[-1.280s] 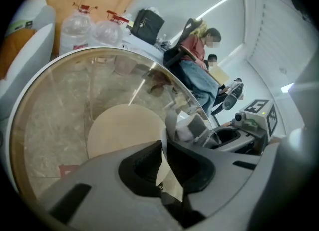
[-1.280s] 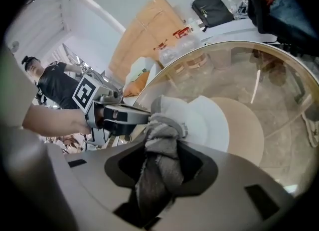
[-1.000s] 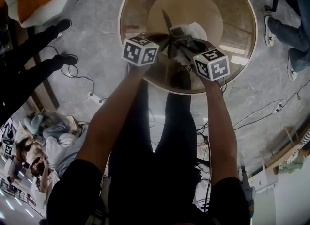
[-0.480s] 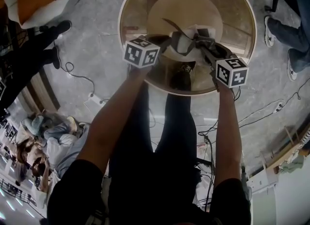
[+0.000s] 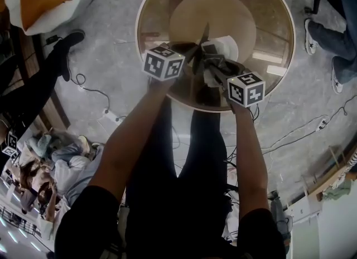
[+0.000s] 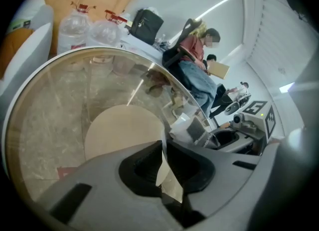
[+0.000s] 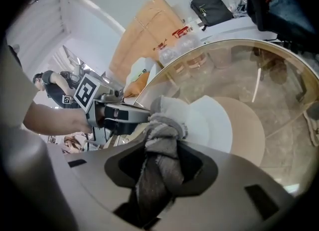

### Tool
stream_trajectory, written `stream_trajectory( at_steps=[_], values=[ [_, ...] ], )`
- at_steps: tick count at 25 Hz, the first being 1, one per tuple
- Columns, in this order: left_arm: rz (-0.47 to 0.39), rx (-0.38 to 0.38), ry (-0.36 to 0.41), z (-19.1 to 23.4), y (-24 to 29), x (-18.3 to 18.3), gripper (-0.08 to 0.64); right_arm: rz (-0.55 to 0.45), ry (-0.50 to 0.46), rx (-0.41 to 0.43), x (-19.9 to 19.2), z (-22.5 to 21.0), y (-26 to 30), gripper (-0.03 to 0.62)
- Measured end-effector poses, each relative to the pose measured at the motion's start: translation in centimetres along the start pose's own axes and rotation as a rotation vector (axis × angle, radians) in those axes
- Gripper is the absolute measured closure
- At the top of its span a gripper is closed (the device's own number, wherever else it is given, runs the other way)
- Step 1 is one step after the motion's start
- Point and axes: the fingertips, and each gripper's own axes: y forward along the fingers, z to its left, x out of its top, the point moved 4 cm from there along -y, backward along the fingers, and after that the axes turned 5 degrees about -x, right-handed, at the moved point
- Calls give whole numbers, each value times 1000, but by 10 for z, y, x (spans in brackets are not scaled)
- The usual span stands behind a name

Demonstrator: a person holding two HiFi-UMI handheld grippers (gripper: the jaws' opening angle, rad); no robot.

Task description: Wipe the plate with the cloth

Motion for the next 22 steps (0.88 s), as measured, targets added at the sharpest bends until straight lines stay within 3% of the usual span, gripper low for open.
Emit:
stream_trajectory(
  at_steps=[5, 8, 15, 22],
  values=[
    [15, -1, 12, 2, 1, 0, 529, 43, -142, -5, 24, 1, 12, 451],
    [16, 0, 12, 0, 0, -1, 528, 22, -112, 0, 33, -9, 8, 451],
    [17, -7, 10, 0, -2, -2, 528, -83, 9, -101, 43, -55, -26, 451],
    [4, -2, 13, -1, -1, 0, 529, -23, 10, -97, 3, -48, -48, 451]
  ],
)
